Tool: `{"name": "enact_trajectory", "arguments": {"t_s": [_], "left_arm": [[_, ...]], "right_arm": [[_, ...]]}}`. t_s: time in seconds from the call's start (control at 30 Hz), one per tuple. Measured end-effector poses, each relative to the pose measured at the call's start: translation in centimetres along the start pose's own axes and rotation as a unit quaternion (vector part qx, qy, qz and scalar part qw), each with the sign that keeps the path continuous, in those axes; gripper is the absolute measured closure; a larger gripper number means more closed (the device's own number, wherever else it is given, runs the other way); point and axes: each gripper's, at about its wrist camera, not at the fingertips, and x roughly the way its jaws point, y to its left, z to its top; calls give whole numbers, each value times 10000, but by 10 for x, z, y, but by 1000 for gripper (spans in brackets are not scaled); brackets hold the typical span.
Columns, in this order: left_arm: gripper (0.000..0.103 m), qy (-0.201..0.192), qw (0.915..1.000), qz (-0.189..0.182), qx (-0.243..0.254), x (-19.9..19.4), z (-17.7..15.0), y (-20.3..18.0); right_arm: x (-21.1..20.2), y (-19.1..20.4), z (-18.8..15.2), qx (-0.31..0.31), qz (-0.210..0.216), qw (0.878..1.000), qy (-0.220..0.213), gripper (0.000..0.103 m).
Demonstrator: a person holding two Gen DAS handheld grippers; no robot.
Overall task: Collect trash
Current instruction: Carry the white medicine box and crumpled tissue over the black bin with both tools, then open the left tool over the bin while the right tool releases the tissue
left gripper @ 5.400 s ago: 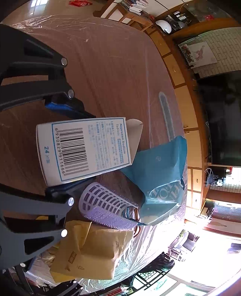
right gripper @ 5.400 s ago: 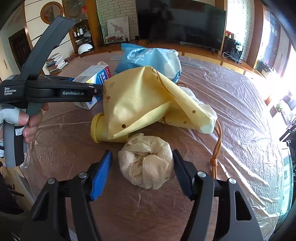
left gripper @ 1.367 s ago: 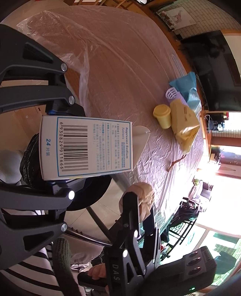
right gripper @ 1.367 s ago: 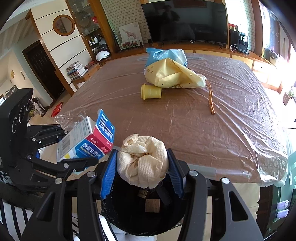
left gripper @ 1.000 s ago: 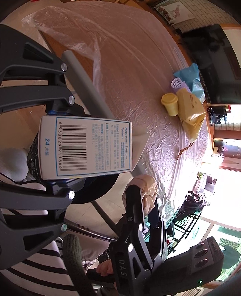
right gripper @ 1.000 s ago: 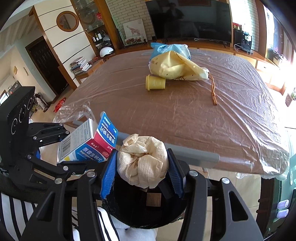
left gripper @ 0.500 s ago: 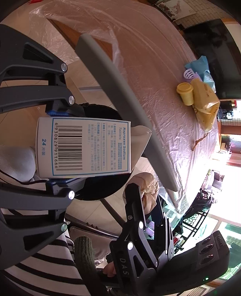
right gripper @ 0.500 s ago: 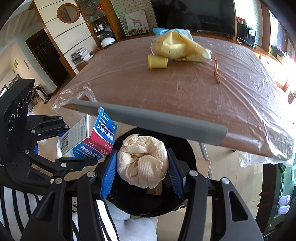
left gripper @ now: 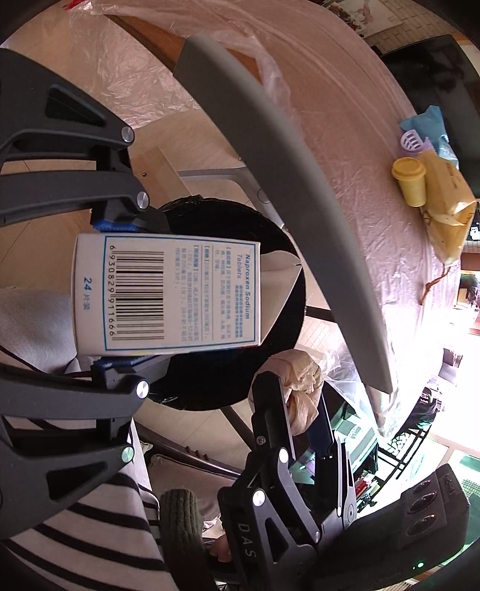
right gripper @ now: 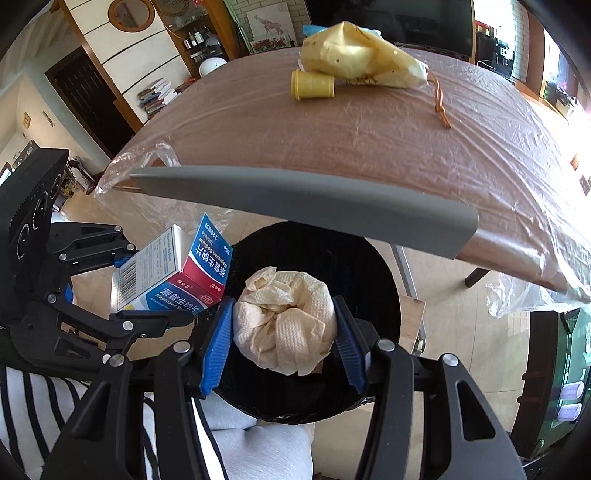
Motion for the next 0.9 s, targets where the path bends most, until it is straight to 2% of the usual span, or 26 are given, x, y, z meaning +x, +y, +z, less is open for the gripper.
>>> {"name": "enact_trajectory", "arguments": {"t_s": [0.9], "left_arm": [[56,365,9990,245,-21,35,-7,10]], "right_arm": [[33,0,-5,48,-190,9993,325,52]]}}
